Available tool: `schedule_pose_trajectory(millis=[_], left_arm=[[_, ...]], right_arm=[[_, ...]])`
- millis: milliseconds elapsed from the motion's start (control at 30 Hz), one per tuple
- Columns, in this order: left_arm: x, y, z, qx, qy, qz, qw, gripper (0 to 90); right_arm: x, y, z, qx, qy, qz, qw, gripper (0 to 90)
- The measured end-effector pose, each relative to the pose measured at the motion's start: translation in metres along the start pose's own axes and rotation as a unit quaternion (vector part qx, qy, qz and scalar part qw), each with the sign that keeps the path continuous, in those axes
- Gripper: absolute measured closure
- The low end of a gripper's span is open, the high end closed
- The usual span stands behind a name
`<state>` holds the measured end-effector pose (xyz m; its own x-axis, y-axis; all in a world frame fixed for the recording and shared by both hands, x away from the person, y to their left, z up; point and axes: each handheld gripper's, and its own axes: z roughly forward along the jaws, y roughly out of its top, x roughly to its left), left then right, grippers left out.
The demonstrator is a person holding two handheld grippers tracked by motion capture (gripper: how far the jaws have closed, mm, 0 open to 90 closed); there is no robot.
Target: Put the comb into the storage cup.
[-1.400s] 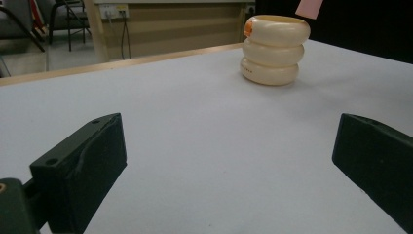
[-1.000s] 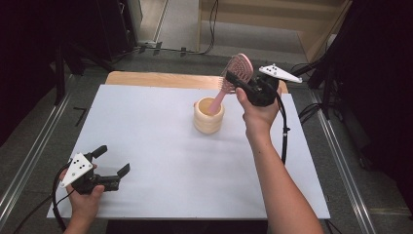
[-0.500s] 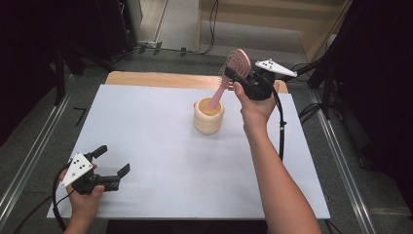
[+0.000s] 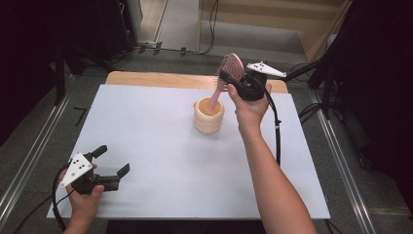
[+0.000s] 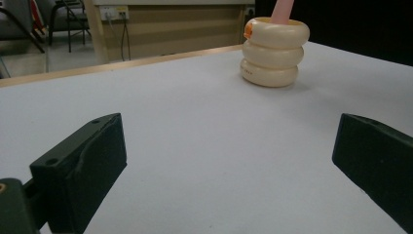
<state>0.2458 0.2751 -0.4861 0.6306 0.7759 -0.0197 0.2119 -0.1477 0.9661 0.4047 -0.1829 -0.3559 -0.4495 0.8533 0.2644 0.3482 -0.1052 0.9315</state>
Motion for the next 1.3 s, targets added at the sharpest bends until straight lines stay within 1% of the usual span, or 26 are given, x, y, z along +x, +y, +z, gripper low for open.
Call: schedule_pose_trajectory(millis=[100, 400, 533, 900, 1033, 1067, 1100, 1167, 1200, 1300], left_arm=[[0.0, 0.0, 0.0, 0.0, 0.0, 0.0, 1.0, 0.0], [0.0, 0.0, 0.0, 0.0, -0.001, 0.001, 1.0, 0.0], [0.0, 0.0, 0.0, 0.001, -0.001, 0.001, 1.0, 0.0], [0.0, 0.0, 0.0, 0.001, -0.001, 0.002, 1.0, 0.0], [0.0, 0.0, 0.0, 0.001, -0.003, 0.002, 1.0, 0.0], [0.0, 0.0, 0.0, 0.001, -0.003, 0.002, 1.0, 0.0], [0.0, 0.0, 0.0, 0.001, -0.003, 0.002, 1.0, 0.0], [-0.001, 0.0, 0.0, 0.001, -0.003, 0.002, 1.0, 0.0], [-0.001, 0.0, 0.0, 0.001, -0.003, 0.002, 1.0, 0.0], [-0.001, 0.0, 0.0, 0.001, -0.003, 0.002, 1.0, 0.0]], right_arm=[[0.002, -0.005, 0.004, 0.004, 0.001, -0.003, 1.0, 62.3], [0.0, -0.023, 0.015, 0.018, -0.006, 0.009, 0.9998, 62.2], [-0.001, -0.029, 0.018, 0.023, -0.007, 0.011, 0.9997, 62.2], [-0.003, -0.049, 0.027, 0.038, -0.008, 0.024, 0.999, 62.2], [-0.004, -0.056, 0.03, 0.041, -0.01, 0.036, 0.9985, 62.2], [-0.005, -0.058, 0.031, 0.043, -0.006, 0.044, 0.9981, 62.2], [-0.005, -0.06, 0.031, 0.042, -0.003, 0.047, 0.998, 62.2], [-0.005, -0.063, 0.033, 0.045, -0.007, 0.049, 0.9978, 62.2], [-0.005, -0.065, 0.033, 0.041, -0.004, 0.053, 0.9978, 62.2], [-0.006, -0.065, 0.033, 0.04, -0.007, 0.06, 0.9973, 62.0]])
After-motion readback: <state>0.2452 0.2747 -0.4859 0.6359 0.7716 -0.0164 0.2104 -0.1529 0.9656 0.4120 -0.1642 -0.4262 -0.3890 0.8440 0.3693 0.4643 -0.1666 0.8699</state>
